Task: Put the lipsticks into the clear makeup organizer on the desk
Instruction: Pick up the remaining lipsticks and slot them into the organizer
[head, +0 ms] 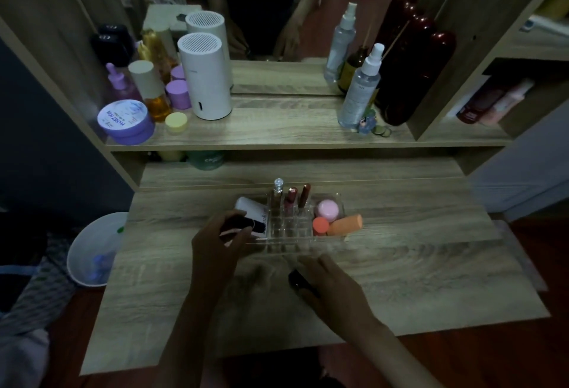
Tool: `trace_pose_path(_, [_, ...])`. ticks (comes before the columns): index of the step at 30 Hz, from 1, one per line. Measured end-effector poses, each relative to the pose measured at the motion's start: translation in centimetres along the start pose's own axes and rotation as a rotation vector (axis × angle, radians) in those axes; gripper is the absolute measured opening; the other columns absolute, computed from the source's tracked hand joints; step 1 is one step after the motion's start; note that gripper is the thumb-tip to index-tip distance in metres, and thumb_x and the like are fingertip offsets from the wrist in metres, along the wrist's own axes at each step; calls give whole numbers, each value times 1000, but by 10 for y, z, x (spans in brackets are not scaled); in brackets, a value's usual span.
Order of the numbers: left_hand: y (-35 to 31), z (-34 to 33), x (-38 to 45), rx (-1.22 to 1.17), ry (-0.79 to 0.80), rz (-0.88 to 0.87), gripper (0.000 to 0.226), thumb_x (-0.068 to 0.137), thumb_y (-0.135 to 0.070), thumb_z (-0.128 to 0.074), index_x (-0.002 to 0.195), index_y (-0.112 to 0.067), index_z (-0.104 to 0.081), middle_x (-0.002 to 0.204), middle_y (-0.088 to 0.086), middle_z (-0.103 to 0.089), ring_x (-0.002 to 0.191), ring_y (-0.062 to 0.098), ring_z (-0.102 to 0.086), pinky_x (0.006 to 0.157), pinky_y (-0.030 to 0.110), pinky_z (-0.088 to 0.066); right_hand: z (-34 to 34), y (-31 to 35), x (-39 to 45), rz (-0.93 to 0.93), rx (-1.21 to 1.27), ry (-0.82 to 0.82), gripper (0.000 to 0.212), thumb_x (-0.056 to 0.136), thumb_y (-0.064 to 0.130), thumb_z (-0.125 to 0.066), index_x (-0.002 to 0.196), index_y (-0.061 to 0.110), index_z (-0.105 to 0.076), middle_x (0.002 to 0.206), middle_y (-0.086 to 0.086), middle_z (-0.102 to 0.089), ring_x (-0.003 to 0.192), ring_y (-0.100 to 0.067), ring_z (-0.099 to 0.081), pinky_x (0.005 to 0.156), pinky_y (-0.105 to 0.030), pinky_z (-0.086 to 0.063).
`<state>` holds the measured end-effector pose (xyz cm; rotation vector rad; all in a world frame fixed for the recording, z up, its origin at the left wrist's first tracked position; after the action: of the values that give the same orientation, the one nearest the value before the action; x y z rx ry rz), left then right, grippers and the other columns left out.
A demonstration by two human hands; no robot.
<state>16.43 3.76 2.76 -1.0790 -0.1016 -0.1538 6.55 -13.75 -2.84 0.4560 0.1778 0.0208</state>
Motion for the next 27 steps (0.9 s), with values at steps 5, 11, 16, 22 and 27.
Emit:
trace_pose_path(5, [-5, -8, 14, 3, -20, -14, 27, 80, -3, -64, 108, -3, -61, 98, -1, -60, 81, 1, -56, 63, -2, -44, -16, -5, -5, -17, -15, 40, 55, 87, 31, -51, 136, 41, -27, 131, 5, -49, 103, -23, -60, 70, -30, -47])
trace_pose_path(11, [-10, -29, 28, 2, 29, -40, 21, 80, -7, -65, 101, -8, -63, 94, -3, -62, 78, -7, -55, 63, 0, -45, -20, -11, -4, -75, 44, 69, 57, 86, 21, -52, 138, 35, -34, 136, 4, -48, 115, -21, -55, 89, -32, -49])
trace_pose_path(16, [-10, -41, 36, 12, 65, -53, 23, 79, -4, -65, 102, -4, -64, 101, 15, -68, 89, 15, -60, 73, 9, -42, -15, -20, 0, -133, 228, 31, 39, 84, 16, -58, 122, 21, -57, 119, -3, -60, 108, -19, -57, 87, -25, -44])
trace_pose_path(22, [-7, -51, 40, 16, 107, -58, 25, 79, -1, -64, 105, -3, -63, 103, 16, -68, 93, 17, -62, 75, 10, -44, 26, -33, 8, -236, 455, -202, 27, 76, 0, -67, 99, 13, -71, 89, 1, -71, 83, -18, -64, 73, -19, -48])
trace_pose_path(27, [2, -58, 39, 13, 127, 4, 28, 78, -2, -66, 105, -9, -60, 108, 14, -63, 93, 15, -61, 70, 9, -44, 75, -18, 37, -135, 300, -345, 21, 77, 4, -69, 97, 10, -71, 87, -12, -72, 76, -20, -63, 68, -29, -47])
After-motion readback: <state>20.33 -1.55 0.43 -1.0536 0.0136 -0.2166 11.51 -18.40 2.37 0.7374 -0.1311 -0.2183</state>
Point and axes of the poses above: each hand's wrist, its own x-axis towards the middle knuckle, its own z-axis out of the back of the hand, y = z × x, the point moved 10 cm from there along x, towards the middle knuckle
